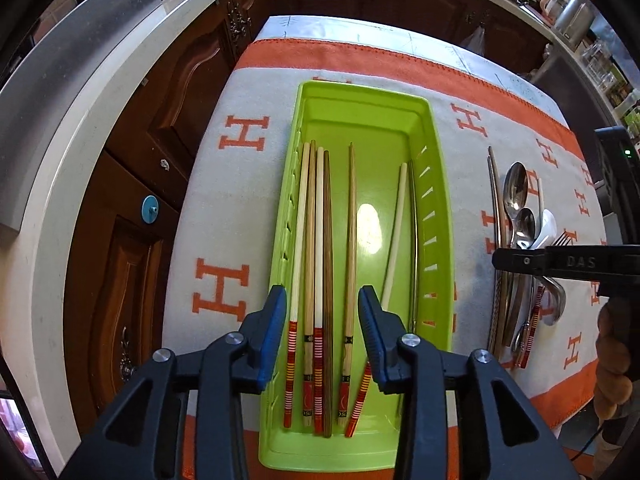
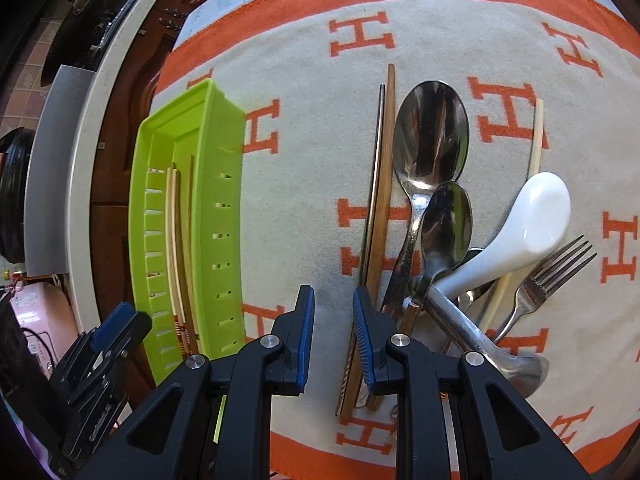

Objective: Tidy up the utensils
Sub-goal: 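Grasp a thin metal chopstick with the right tool and lift it over the tray, then lower the metal chopstick into the green tray and open the right tool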

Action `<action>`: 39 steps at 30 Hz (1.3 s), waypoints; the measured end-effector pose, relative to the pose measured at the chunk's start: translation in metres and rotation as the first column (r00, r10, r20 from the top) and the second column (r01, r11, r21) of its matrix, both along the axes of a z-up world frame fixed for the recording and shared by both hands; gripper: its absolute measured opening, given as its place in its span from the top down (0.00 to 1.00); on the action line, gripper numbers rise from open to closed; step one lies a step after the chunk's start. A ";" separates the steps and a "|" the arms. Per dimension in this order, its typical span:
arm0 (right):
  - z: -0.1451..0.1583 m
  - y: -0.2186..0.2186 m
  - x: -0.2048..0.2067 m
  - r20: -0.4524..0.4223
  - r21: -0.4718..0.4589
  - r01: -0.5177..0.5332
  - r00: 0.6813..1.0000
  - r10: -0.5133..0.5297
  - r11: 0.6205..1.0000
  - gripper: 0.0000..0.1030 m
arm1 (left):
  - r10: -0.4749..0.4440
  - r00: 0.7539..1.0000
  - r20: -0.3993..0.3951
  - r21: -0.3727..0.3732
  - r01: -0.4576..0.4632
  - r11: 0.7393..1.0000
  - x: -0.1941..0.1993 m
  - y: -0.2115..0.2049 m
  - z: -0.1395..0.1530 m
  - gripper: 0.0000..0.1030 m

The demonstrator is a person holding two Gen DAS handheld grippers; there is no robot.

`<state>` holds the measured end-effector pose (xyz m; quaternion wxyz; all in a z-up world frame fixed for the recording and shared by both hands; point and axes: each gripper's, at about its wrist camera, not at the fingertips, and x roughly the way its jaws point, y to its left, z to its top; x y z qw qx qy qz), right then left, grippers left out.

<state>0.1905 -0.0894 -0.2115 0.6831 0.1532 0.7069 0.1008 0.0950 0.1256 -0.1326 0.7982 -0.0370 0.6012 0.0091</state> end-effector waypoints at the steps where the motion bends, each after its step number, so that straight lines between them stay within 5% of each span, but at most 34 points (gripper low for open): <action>1: -0.001 0.001 0.000 -0.002 -0.008 0.001 1.000 -0.001 1.000 0.80 | 0.001 1.000 0.001 -0.004 -0.001 1.000 -0.001 0.001 0.000 0.66; 18: -0.010 0.036 0.007 0.020 -0.192 0.026 1.000 -0.022 0.981 0.80 | 0.031 1.000 0.002 -0.098 -0.031 0.995 -0.011 0.018 -0.004 0.66; 23: -0.011 0.056 0.001 0.060 -0.309 -0.026 0.997 0.047 0.951 0.92 | 0.037 0.999 0.005 -0.110 -0.036 0.993 -0.011 0.020 -0.005 0.65; 30: -0.005 0.032 -0.007 0.048 -0.118 0.074 0.996 -0.069 0.990 0.95 | 0.039 0.999 0.022 -0.115 -0.037 0.993 -0.015 0.023 0.004 0.65; 39: 0.049 0.073 -0.032 0.083 0.097 -0.032 0.996 0.024 0.995 0.94 | 0.074 0.993 0.094 -0.073 -0.068 0.995 -0.015 0.033 0.028 0.57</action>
